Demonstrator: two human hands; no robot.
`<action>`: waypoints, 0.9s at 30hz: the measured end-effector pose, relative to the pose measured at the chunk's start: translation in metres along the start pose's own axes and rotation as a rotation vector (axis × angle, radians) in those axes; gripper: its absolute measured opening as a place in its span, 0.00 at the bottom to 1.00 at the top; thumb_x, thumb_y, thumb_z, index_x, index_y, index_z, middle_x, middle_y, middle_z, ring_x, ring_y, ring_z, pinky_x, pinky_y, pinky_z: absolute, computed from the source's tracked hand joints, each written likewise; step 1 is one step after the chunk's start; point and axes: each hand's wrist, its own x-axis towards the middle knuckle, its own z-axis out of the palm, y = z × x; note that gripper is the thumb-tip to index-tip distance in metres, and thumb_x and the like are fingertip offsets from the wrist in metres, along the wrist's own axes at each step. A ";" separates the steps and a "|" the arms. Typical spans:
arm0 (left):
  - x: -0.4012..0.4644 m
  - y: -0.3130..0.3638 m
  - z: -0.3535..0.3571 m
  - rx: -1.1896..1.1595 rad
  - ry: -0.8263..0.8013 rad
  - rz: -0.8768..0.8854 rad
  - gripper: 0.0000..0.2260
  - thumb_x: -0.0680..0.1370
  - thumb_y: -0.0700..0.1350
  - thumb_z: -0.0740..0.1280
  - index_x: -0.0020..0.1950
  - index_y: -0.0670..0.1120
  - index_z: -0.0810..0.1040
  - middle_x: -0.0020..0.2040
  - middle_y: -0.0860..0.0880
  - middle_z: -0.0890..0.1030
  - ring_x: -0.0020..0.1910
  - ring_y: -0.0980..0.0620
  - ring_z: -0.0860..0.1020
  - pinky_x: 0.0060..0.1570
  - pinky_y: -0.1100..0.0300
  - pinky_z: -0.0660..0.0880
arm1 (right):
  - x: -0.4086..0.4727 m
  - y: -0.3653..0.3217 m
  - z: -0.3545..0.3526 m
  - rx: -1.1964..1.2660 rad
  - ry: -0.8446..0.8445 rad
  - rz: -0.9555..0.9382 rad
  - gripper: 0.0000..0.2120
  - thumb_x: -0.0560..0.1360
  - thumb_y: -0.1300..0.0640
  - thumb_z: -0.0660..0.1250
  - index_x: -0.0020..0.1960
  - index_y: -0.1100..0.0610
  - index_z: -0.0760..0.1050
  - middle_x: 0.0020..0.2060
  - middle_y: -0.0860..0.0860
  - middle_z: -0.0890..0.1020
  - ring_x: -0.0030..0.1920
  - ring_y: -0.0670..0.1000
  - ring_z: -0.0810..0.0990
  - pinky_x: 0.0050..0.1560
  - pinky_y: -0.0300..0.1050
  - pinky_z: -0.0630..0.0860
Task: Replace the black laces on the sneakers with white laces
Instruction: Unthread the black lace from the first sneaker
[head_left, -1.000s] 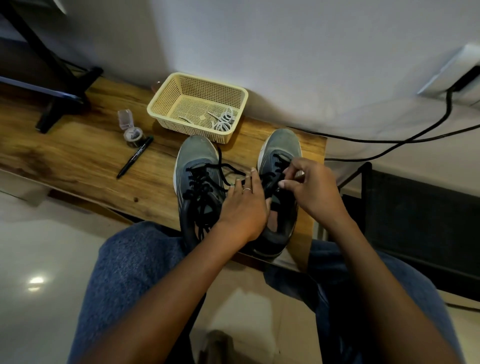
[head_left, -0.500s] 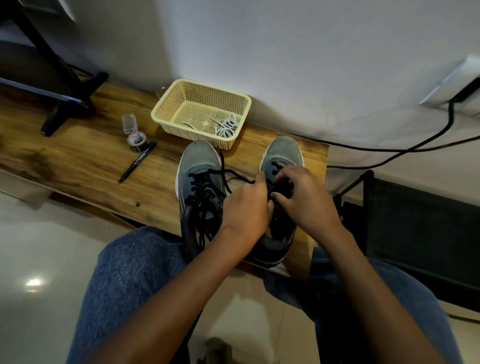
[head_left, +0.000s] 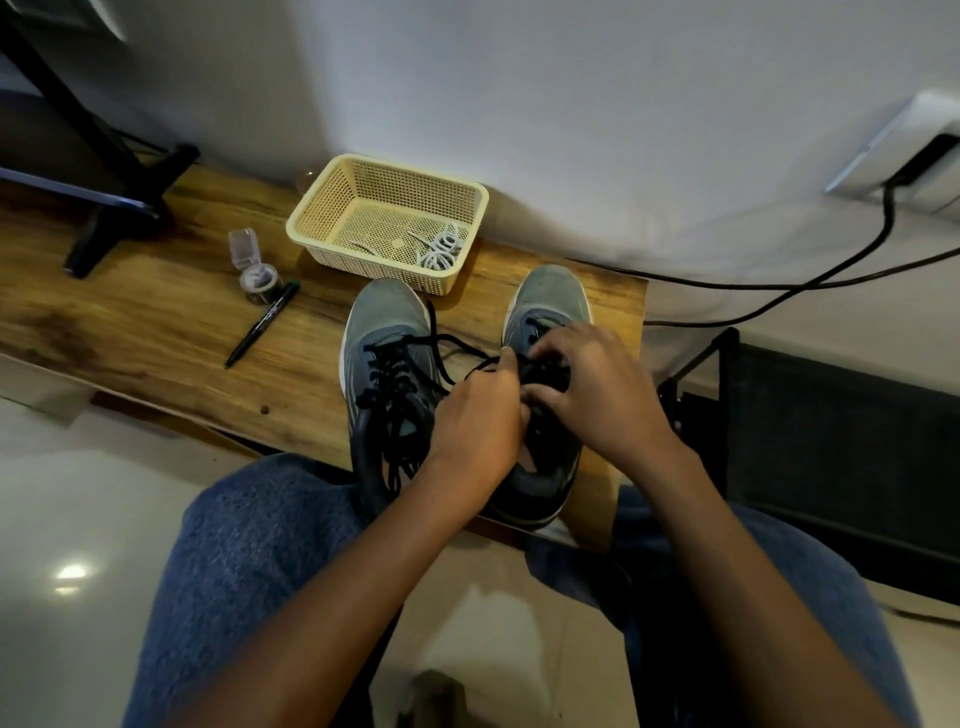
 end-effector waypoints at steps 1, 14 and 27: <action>0.000 0.000 0.001 0.014 -0.024 -0.001 0.27 0.81 0.44 0.60 0.78 0.46 0.54 0.56 0.42 0.78 0.56 0.42 0.77 0.44 0.55 0.68 | 0.000 -0.002 0.002 -0.033 -0.032 0.000 0.14 0.72 0.51 0.72 0.57 0.51 0.76 0.57 0.49 0.77 0.60 0.52 0.71 0.56 0.51 0.71; -0.004 0.005 0.005 -0.017 -0.112 -0.028 0.40 0.78 0.35 0.62 0.77 0.43 0.34 0.74 0.37 0.63 0.60 0.41 0.75 0.45 0.55 0.68 | 0.001 -0.003 -0.002 -0.097 0.287 0.005 0.05 0.70 0.58 0.74 0.43 0.49 0.84 0.43 0.44 0.84 0.55 0.53 0.72 0.46 0.46 0.54; -0.002 -0.006 0.007 0.000 -0.095 -0.045 0.42 0.77 0.38 0.66 0.77 0.41 0.35 0.69 0.37 0.70 0.59 0.41 0.76 0.48 0.53 0.72 | 0.005 -0.001 -0.001 0.002 0.094 0.051 0.11 0.73 0.54 0.70 0.55 0.45 0.78 0.58 0.42 0.78 0.64 0.52 0.63 0.48 0.45 0.51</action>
